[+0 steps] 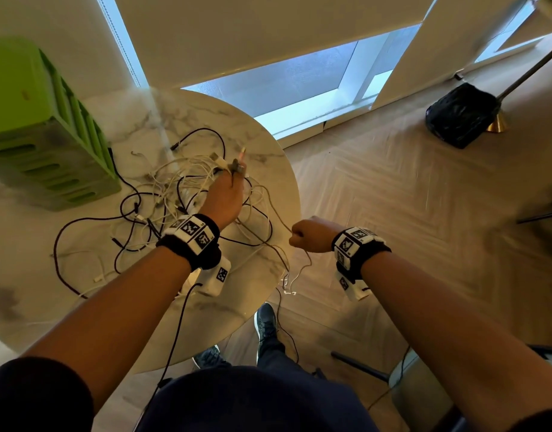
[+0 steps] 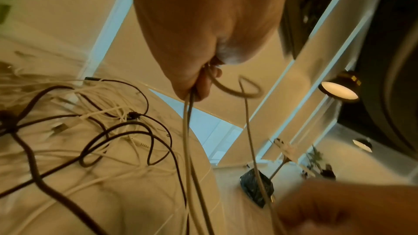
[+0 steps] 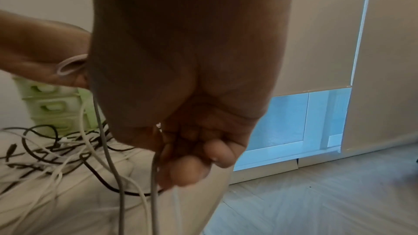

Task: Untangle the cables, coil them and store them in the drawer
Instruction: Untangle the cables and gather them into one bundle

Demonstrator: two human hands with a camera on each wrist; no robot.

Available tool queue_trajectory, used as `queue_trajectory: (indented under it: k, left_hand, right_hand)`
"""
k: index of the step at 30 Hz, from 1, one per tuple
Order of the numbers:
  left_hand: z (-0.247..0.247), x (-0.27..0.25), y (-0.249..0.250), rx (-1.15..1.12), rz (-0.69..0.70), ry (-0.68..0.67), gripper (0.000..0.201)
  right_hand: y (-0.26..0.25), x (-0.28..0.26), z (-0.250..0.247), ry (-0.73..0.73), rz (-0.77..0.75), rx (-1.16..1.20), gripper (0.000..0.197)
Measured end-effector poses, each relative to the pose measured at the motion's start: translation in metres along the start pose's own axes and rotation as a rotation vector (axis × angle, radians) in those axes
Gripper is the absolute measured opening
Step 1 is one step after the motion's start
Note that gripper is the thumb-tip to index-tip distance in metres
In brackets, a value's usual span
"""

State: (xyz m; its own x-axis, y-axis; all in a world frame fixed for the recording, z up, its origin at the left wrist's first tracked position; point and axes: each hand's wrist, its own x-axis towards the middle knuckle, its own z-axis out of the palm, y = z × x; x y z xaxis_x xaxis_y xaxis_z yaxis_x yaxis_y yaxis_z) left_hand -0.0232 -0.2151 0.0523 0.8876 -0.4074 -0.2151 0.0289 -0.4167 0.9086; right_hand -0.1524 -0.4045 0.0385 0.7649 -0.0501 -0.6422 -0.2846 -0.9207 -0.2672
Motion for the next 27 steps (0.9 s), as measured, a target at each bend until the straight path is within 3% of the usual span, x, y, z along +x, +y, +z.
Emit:
queue_trajectory:
  k: [2,4,6,8,9,12,15,21,24,27]
  left_hand:
    - [-0.006,0.004,0.003,-0.149,-0.013,0.010,0.054]
    - [-0.010,0.004,0.011,-0.291,0.015,-0.053,0.031]
    - [-0.011,0.003,0.017,-0.358,0.017,-0.104,0.032]
    - [-0.009,0.002,0.020,-0.417,-0.001,-0.124,0.048]
    - [-0.008,0.000,0.021,-0.443,0.002,-0.137,0.047]
    - [-0.005,-0.006,0.027,-0.486,0.062,-0.187,0.030]
    - [-0.011,-0.009,0.031,-0.343,0.163,-0.190,0.033]
    - [-0.035,-0.011,0.023,-0.231,0.184,-0.057,0.031]
    - [-0.038,-0.011,0.021,-0.236,0.126,-0.027,0.032]
    - [-0.040,-0.011,0.023,-0.251,0.090,0.033,0.033]
  right_hand:
    - [0.006,0.000,0.001,-0.102,0.087,-0.126,0.031]
    - [0.013,0.003,0.000,-0.116,0.148,-0.198,0.042]
    - [0.011,0.005,-0.009,0.072,0.048,0.009,0.080]
    - [-0.008,0.007,-0.024,0.267,-0.166,0.313,0.094]
    - [-0.022,0.010,-0.030,0.275,-0.244,0.417,0.090]
    - [-0.068,0.016,-0.039,0.061,-0.319,0.488,0.059]
    - [-0.084,0.017,-0.034,0.054,-0.373,0.497,0.034]
    - [-0.080,0.002,-0.032,-0.063,-0.392,0.824,0.042]
    - [-0.091,-0.002,-0.033,-0.045,-0.485,0.651,0.021]
    - [-0.095,0.004,-0.035,0.028,-0.505,0.463,0.025]
